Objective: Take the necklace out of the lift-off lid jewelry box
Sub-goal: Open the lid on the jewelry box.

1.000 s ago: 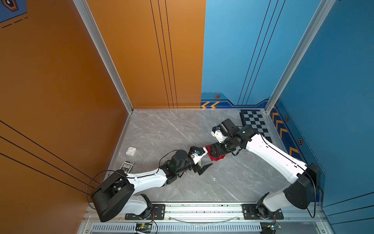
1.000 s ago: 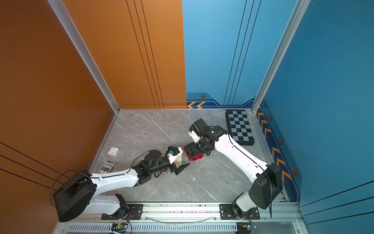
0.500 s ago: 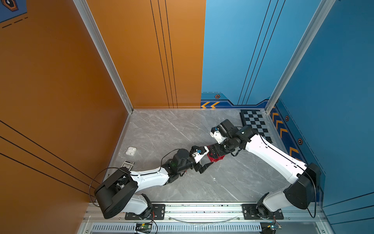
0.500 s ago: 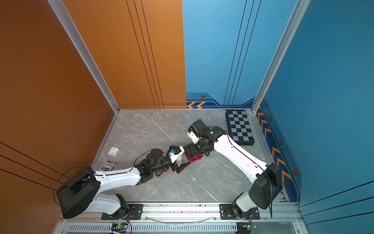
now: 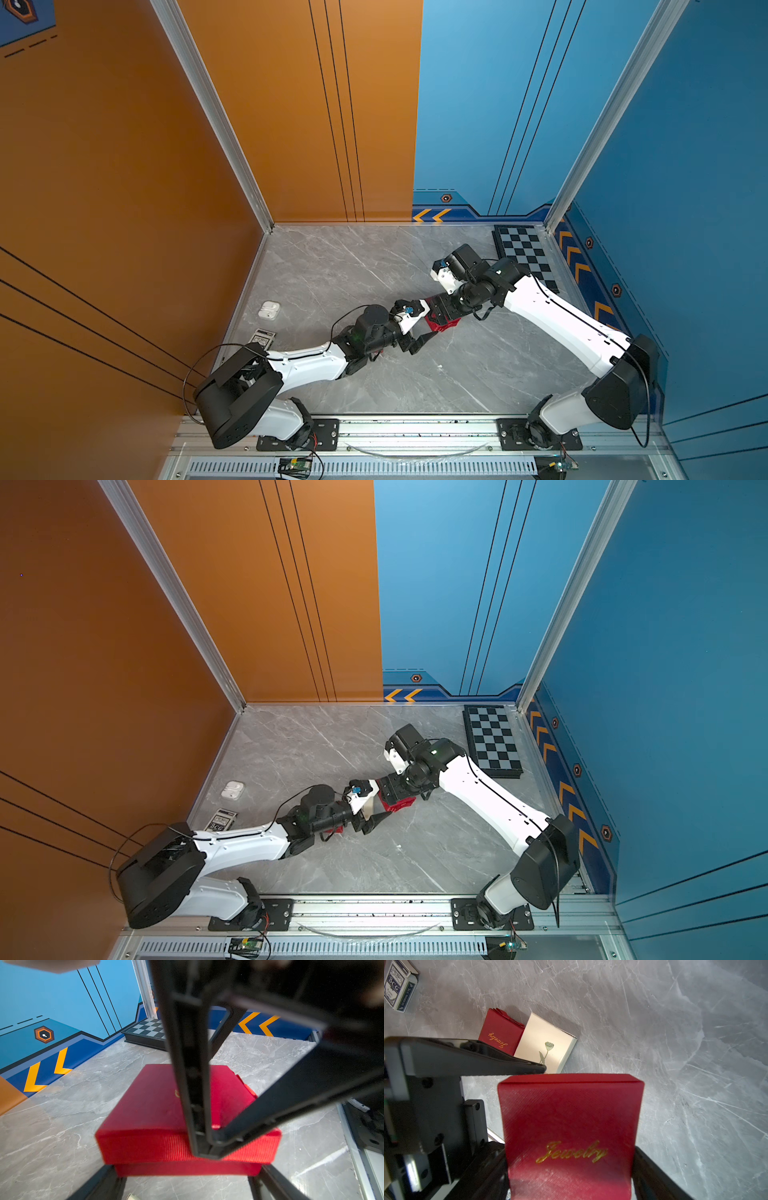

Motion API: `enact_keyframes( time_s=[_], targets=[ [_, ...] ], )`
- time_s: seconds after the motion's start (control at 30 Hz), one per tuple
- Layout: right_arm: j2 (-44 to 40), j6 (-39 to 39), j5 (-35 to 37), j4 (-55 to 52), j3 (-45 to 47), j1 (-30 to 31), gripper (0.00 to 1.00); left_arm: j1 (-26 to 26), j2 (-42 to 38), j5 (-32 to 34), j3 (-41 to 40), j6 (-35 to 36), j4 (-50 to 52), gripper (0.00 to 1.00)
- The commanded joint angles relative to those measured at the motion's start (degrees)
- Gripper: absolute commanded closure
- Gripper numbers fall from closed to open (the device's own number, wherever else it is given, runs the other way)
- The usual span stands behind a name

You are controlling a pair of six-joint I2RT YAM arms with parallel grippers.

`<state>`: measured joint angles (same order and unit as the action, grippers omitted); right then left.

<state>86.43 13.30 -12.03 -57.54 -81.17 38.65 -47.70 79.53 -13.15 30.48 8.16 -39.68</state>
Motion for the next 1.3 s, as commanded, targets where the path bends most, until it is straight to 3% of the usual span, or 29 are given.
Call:
enact_keyframes(
  time_s=[0.0, 0.17, 0.4, 1.03, 1.27],
  targets=[
    [0.8, -0.6, -1.0, -1.4, -1.5, 0.5, 0.14, -0.5, 0.5, -1.4, 1.5, 0.6, -0.9, 0.12],
    [1.2, -0.5, -1.2, -1.5, -1.5, 0.6, 0.15, -0.5, 0.4, -1.5, 1.5, 0.6, -0.8, 0.13],
    [1.3, -0.5, -1.3, -1.4, -1.6, 0.8, 0.15, -0.2, 0.4, -3.0, 1.5, 0.7, -0.8, 0.35],
    [-1.3, -1.9, -11.3, -1.2, -4.3, -1.5, 0.12, 0.5, 0.3, -4.3, -0.2, 0.0, -0.8, 0.43],
    [-0.4, -1.8, -11.5, -1.4, -5.3, -2.3, 0.11, 0.7, -0.7, -3.7, -1.3, -0.3, -0.8, 0.44]
  ],
)
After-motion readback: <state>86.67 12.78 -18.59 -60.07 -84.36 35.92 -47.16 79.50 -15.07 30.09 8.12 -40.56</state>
